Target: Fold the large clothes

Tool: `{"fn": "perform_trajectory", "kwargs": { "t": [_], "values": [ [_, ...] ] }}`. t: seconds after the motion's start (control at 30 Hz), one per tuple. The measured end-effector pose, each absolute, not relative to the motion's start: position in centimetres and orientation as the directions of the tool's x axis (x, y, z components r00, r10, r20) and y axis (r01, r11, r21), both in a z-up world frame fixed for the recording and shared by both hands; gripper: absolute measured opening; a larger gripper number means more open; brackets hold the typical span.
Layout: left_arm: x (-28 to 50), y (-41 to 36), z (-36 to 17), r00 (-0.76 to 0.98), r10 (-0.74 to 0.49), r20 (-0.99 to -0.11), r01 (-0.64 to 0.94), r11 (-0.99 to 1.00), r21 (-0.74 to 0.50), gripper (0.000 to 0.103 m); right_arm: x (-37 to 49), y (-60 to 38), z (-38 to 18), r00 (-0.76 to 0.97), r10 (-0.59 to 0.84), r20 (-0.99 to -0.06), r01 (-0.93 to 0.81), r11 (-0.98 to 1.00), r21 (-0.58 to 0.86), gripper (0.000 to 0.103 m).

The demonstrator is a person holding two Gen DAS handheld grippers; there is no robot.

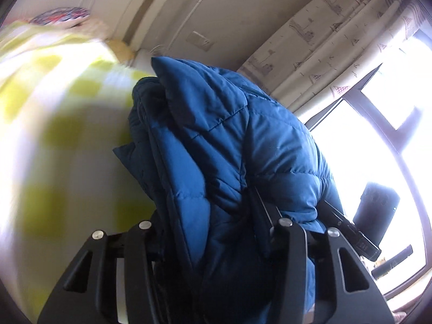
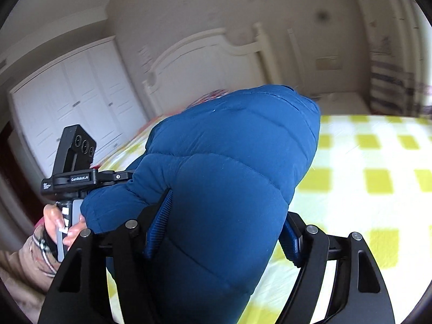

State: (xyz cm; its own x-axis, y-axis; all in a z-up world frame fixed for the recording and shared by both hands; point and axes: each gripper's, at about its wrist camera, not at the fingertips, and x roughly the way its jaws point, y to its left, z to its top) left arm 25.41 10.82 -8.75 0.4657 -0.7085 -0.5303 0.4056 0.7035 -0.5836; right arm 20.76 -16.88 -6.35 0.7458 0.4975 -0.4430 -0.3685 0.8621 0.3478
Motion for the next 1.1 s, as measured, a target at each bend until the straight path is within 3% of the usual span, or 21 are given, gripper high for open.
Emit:
{"fn": "perform_trajectory", "kwargs": {
  "t": [0.1, 0.13, 0.2, 0.23, 0.3, 0.33, 0.4, 0.47, 0.5, 0.63, 0.8, 1.0, 1.1],
  "values": [
    [28.9, 7.8, -10.3, 0.437, -0.700, -0.565, 0.387, 0.713, -0.584, 0.048, 23.8, -19.2, -7.5, 0.750, 0.447, -0.488, -0.302, 0.887, 0.349, 0.073],
    [29.8, 6.9, -11.6, 0.413, -0.687, -0.599, 0.362, 0.727, -0.584, 0.052, 24.7, -19.4, -8.4, 0.736, 0.435, -0.519, -0.275, 0.892, 0.358, 0.072],
    [29.4, 6.4, -12.8, 0.432, -0.689, -0.582, 0.360, 0.723, -0.589, 0.057, 25.7, -20.8, -10.7, 0.697, 0.432, -0.573, -0.218, 0.888, 0.406, 0.075],
    [28.9, 6.4, -13.0, 0.441, -0.685, -0.580, 0.373, 0.728, -0.575, 0.061, 25.6, -21.2, -11.2, 0.696, 0.444, -0.565, -0.206, 0.877, 0.435, 0.077],
    [28.2, 6.7, -12.8, 0.457, -0.665, -0.590, 0.357, 0.745, -0.563, 0.065, 25.2, -21.7, -11.4, 0.700, 0.425, -0.574, -0.177, 0.882, 0.437, 0.092],
    [27.9, 6.9, -12.4, 0.469, -0.653, -0.595, 0.351, 0.756, -0.553, 0.067, 24.5, -21.7, -10.8, 0.714, 0.393, -0.579, -0.162, 0.898, 0.410, 0.092],
    [25.9, 7.3, -10.3, 0.556, -0.551, -0.622, 0.329, 0.833, -0.444, 0.077, 22.6, -21.7, -9.2, 0.752, 0.329, -0.572, -0.128, 0.923, 0.362, 0.092],
    [22.4, 8.0, -7.6, 0.675, -0.450, -0.585, 0.332, 0.893, -0.303, 0.086, 20.0, -21.6, -7.6, 0.794, 0.286, -0.537, -0.104, 0.934, 0.343, 0.094],
    [20.3, 7.8, -5.8, 0.741, -0.397, -0.542, 0.331, 0.918, -0.218, 0.100, 18.3, -21.1, -6.3, 0.817, 0.266, -0.512, -0.102, 0.940, 0.326, 0.096],
    [13.0, 6.4, -0.3, 0.907, -0.205, -0.368, 0.238, 0.970, 0.045, 0.101, 12.2, -17.8, -2.0, 0.904, 0.126, -0.408, -0.061, 0.984, 0.169, 0.098],
    [6.2, 5.0, 1.2, 0.957, -0.150, -0.247, 0.172, 0.983, 0.066, 0.101, 7.7, -14.1, -1.8, 0.922, -0.051, -0.383, 0.050, 0.999, -0.013, 0.098],
    [3.1, 4.1, -0.8, 0.941, -0.187, -0.281, 0.208, 0.977, 0.048, 0.101, 5.6, -12.7, -4.9, 0.910, -0.110, -0.400, 0.096, 0.994, -0.054, 0.098],
    [2.7, 3.9, -1.6, 0.934, -0.204, -0.294, 0.228, 0.972, 0.049, 0.101, 5.0, -12.3, -4.9, 0.929, -0.122, -0.348, 0.107, 0.992, -0.063, 0.098]
  ]
}}
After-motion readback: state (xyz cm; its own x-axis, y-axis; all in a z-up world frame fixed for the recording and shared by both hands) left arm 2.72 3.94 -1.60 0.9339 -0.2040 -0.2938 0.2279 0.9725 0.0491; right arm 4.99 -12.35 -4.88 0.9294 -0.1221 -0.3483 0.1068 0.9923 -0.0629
